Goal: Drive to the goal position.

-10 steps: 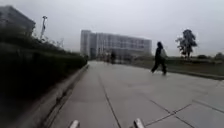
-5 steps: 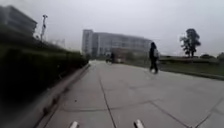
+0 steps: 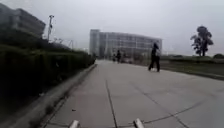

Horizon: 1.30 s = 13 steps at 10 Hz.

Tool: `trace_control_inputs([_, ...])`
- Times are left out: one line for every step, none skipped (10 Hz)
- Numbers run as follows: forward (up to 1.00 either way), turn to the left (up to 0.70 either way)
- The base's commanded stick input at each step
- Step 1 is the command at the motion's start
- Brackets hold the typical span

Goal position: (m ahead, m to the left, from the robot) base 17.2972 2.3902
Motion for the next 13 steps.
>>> trace_control_inputs([0.70,0.00])
trace_control_inputs([0.70,0.00])
trace_control_inputs([0.70,0.00])
trace_control_inputs([0.70,0.00])
trace_control_inputs([0.70,0.00])
trace_control_inputs([0.70,0.00])
trace_control_inputs([0.70,0.00])
trace_control_inputs([0.70,0.00])
trace_control_inputs([0.70,0.00])
trace_control_inputs([0.70,0.00])
trace_control_inputs([0.70,0.00])
trace_control_inputs([0.70,0.00])
trace_control_inputs([0.70,0.00])
